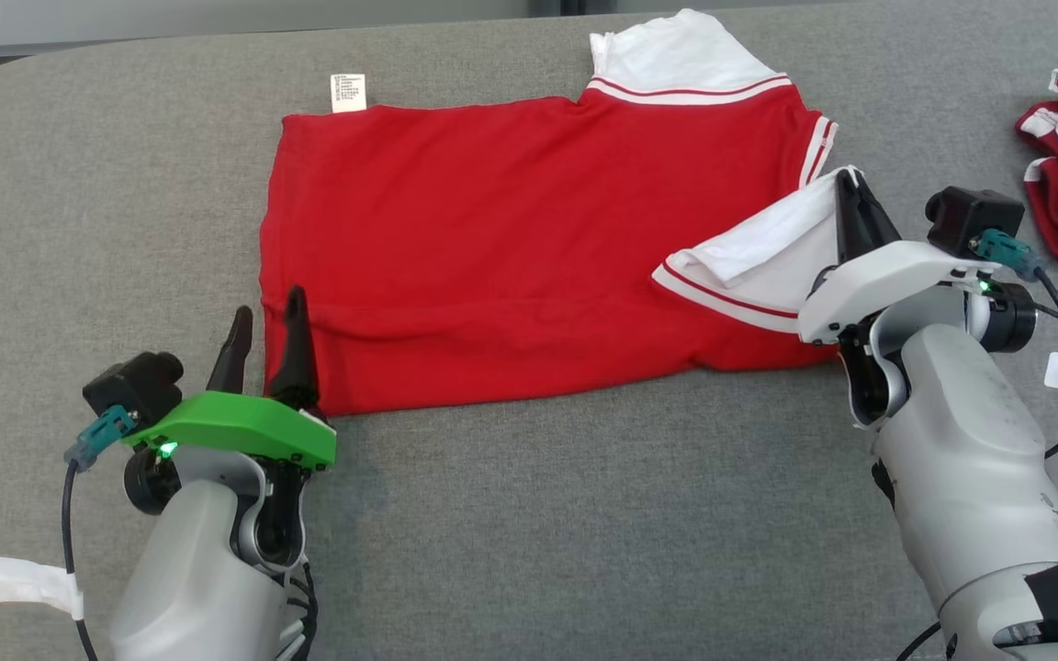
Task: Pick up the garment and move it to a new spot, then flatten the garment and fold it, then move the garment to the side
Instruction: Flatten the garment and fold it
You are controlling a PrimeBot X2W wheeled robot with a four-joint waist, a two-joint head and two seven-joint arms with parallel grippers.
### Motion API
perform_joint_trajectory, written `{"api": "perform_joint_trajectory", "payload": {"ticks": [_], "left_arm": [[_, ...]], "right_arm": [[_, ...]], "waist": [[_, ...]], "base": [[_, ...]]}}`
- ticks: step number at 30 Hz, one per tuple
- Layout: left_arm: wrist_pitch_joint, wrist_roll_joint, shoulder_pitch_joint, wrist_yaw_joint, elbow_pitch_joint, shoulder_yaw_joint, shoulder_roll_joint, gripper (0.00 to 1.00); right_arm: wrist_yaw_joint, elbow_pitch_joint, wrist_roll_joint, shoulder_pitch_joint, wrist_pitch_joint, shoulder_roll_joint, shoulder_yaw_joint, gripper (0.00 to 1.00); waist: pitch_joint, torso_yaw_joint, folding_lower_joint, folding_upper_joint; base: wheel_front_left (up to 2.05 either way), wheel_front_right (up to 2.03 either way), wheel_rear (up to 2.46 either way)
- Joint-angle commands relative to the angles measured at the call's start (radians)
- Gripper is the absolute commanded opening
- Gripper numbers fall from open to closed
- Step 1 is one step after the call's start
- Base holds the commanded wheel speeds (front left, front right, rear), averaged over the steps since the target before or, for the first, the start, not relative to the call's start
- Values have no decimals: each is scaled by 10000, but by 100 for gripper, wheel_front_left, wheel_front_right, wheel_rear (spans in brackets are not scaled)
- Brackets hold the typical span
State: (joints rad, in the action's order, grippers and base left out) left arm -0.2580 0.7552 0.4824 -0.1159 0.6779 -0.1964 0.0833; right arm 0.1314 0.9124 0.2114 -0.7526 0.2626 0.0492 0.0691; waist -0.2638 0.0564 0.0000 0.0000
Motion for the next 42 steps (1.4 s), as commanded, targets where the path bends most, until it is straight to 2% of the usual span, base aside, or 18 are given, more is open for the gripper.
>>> {"api": "perform_joint_trajectory", "payload": {"ticks": [1,6,12,21,25,30,37,38,42], "left_arm": [[-64,-63,-62,-61,-187,15,15,100],[-72,-210,-645,-81,-1165,132,204,100],[-1,-340,-1516,49,-2112,179,463,100],[1657,-197,-2837,617,-3037,-128,1028,100],[2513,-228,-2948,1001,-2976,-289,1191,100],[3204,-138,-2411,1417,-2390,-346,1129,100],[3525,26,-1748,1618,-1369,-297,1032,100],[3530,38,-1668,1622,-1224,-292,1007,94],[3512,90,-1516,1523,-815,-352,896,49]], "right_arm": [[-17,67,-92,-171,28,27,73,100],[-17,126,-119,-364,28,27,292,100],[-17,-393,-16,-43,28,26,263,100],[-17,-807,-601,781,15,57,5,100],[-17,-928,-840,1212,-366,116,-159,100],[-17,-1479,-1043,1882,-1119,99,-353,100],[-17,-2118,-1226,2625,-2272,50,-243,100],[-17,-2133,-1182,2692,-2410,38,-215,100],[-17,-1925,-1010,2830,-2747,24,-131,100]], "waist": [[36,49,0,0],[161,143,0,0],[373,145,0,0],[914,11,0,0],[1064,-86,0,0],[1033,-316,0,0],[788,-665,0,0],[753,-692,0,0],[675,-689,0,0]], "base": [[0,0,0],[0,0,0],[0,0,0],[0,0,0],[0,0,0],[0,0,0],[0,0,0],[0,0,0],[0,0,0]]}}
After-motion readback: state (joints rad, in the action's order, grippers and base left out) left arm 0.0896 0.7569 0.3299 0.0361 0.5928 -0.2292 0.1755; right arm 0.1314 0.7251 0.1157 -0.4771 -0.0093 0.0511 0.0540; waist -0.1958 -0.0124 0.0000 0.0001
